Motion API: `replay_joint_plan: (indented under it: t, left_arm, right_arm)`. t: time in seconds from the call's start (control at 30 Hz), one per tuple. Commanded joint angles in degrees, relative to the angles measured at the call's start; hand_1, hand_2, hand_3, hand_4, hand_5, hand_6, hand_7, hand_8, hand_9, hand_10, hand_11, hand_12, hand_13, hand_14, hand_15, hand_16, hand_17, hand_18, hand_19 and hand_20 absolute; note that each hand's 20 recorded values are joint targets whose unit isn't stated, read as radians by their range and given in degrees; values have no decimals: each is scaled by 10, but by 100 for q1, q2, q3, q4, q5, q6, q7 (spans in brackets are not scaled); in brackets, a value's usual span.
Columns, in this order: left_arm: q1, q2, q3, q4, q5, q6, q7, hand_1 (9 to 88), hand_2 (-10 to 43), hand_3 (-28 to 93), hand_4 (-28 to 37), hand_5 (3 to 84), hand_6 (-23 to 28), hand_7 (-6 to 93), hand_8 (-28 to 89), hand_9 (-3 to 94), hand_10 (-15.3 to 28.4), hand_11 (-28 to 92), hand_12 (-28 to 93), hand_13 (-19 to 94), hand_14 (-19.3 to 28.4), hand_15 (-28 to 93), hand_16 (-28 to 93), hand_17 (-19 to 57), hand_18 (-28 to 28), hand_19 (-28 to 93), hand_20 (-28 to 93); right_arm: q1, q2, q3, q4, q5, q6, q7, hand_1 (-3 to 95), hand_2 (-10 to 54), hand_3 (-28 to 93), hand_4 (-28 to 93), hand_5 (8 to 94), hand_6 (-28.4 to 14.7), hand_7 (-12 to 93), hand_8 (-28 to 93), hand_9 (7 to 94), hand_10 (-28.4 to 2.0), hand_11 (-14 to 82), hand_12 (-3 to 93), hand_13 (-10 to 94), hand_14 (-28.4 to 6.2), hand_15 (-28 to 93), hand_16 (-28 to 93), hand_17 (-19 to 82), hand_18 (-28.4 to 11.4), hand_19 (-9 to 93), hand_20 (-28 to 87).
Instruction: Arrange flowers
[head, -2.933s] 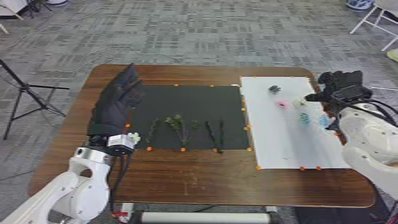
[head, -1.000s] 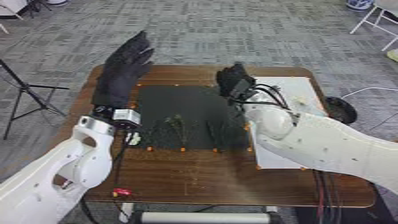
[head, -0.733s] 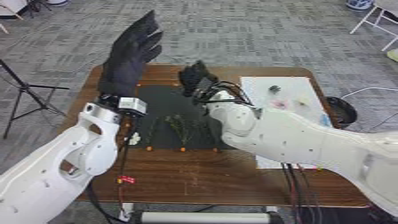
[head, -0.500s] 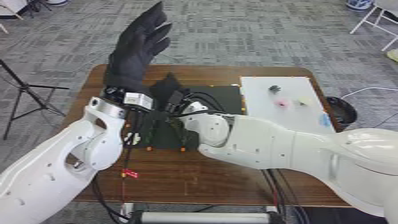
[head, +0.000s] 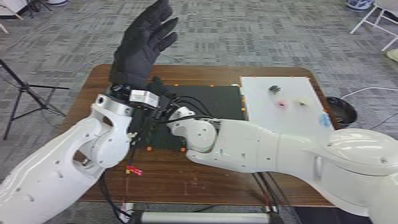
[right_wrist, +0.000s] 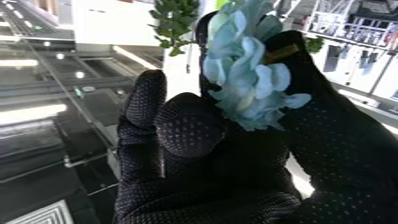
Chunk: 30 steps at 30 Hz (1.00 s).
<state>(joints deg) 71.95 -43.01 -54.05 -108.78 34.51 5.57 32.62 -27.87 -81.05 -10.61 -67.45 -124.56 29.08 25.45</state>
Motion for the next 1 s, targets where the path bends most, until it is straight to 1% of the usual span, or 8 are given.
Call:
replay_joint_plan:
  t: [0.03,0.2,0.47,0.7,0.77,0.83,0.9,1.0]
  left_arm:
    - [-80,-65,27,-42,-8,-36,178,252,-59,672,-267,252,16,144,-66,179,93,126,216,131,129,153,90,-137,186,320,125]
    - [-25,-15,-19,-94,-18,-5,211,252,-61,672,-268,253,16,144,-66,179,93,125,215,131,129,152,90,-137,186,320,124]
    - [46,38,-64,-147,-29,45,258,252,-61,673,-268,252,16,145,-66,179,94,126,214,131,129,150,90,-137,186,322,124]
    - [173,79,-176,-196,-34,49,279,252,-61,672,-268,253,16,144,-67,179,94,128,214,132,129,150,91,-138,186,322,123]
    - [229,78,-227,-208,-36,38,261,251,-60,671,-269,253,17,144,-66,179,93,128,214,132,129,149,91,-137,186,322,123]
    - [12,-97,-82,-5,-28,-24,197,251,-60,672,-269,253,17,144,-66,179,93,129,214,132,129,149,91,-137,186,322,123]
    - [-111,-192,-4,107,-5,-94,177,251,-61,673,-268,254,16,144,-66,179,93,129,213,132,129,150,91,-137,186,322,123]
    - [-137,-217,4,128,0,-152,175,251,-61,672,-269,254,17,144,-66,179,93,130,213,132,129,149,91,-138,186,322,123]
  right_arm:
    - [-6,-104,3,28,-99,133,39,525,-95,800,-283,751,39,332,-24,870,-24,133,455,721,-40,792,302,267,-162,720,478]
    - [30,-100,38,-143,-193,-123,153,475,-95,773,-283,662,30,296,-41,798,-31,91,398,680,-43,813,301,238,-166,710,481]
    - [55,-47,83,-245,-133,-498,210,405,-95,820,-283,588,27,243,-149,667,-63,229,210,640,-47,839,282,216,-169,707,489]
    - [-24,65,232,-371,-167,-749,232,394,-95,828,-283,573,22,237,-147,650,-67,229,196,625,-50,842,278,207,-172,705,489]
    - [-75,165,448,-546,-86,-1242,-128,397,-92,852,-281,547,21,232,-144,622,-71,221,192,619,-51,845,277,206,-172,705,488]
    - [-199,268,736,-567,-137,-1679,-453,431,-64,879,-280,481,14,231,-146,543,-64,205,181,618,-51,846,283,208,-172,713,483]
    - [-266,315,959,-606,-252,-2207,-682,472,-55,890,-280,409,6,226,-149,467,-52,185,169,608,-49,844,322,204,-168,718,474]
    - [-301,336,1106,-639,-262,-2620,-893,525,-42,897,-280,349,-2,198,-141,401,-33,159,138,594,-50,863,335,188,-162,770,411]
